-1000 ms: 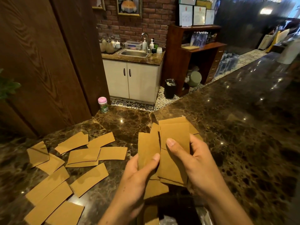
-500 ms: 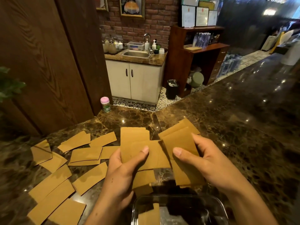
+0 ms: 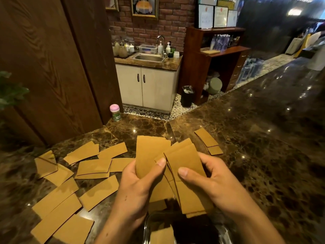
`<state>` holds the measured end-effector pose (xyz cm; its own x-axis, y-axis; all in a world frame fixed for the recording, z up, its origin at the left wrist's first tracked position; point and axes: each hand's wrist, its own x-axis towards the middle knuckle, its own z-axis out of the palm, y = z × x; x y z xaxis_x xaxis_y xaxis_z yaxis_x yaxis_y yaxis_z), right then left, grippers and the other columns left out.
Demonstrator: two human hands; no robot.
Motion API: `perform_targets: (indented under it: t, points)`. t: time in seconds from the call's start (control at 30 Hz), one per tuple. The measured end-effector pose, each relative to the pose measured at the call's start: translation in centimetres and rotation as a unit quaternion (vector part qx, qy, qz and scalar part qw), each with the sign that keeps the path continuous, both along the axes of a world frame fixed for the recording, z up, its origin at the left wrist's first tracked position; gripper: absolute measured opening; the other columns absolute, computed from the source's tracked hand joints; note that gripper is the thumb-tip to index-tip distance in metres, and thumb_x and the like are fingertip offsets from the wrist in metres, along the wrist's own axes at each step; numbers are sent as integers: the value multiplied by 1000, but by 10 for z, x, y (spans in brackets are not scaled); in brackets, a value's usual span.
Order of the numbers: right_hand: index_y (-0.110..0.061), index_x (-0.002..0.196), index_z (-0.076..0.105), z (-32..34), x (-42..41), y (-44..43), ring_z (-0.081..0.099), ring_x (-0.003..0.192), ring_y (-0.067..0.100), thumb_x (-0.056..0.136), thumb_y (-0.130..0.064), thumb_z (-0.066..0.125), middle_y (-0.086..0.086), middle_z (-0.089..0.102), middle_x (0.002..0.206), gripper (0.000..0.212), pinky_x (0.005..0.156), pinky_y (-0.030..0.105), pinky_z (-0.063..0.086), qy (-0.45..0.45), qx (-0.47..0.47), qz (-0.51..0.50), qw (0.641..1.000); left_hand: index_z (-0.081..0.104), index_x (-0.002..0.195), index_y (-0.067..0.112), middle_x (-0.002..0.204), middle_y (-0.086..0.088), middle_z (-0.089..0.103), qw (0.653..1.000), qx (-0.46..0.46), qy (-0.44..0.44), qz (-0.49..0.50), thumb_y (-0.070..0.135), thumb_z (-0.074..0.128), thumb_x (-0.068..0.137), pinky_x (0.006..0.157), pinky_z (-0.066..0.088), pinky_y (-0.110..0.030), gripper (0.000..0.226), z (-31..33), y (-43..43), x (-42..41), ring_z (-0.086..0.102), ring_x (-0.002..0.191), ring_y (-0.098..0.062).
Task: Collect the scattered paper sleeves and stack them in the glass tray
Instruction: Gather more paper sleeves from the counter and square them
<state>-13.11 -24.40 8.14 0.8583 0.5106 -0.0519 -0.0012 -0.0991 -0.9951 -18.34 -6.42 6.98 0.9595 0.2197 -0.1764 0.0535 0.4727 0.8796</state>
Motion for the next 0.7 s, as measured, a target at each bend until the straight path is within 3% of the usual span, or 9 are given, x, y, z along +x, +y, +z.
perform_targets:
  t: [0.13,0.27,0.43,0.7]
  points:
    - [-13,119,71,-9,-1,6,76,102,28,86,-22,67,8,80,110,34,81,39,65,64,114,-121,984,65,111,1,96,-17,78,998,-58,-3,-16,10,61,83,60,60,-29,29,-1,-1,0,76,81,-25]
    - [-8,120,70,-7,-3,9,77,102,30,85,-18,65,15,79,113,37,76,37,65,150,194,-119,962,63,108,9,89,-10,80,999,-31,-5,7,9,68,75,60,61,-31,33,-2,0,1,77,79,-24]
    - [-5,118,72,-8,-8,16,78,95,28,83,-14,68,19,78,112,37,73,35,64,176,204,-100,958,66,105,8,95,-15,79,1000,-7,-20,21,7,72,73,65,62,-33,33,-1,-4,3,77,83,-28]
    - [-7,119,71,-5,-7,16,77,102,31,85,-16,68,15,79,112,35,78,38,65,124,201,-126,963,69,107,5,102,-17,77,1000,0,-14,21,14,72,78,70,61,-34,30,-8,-1,4,75,92,-31]
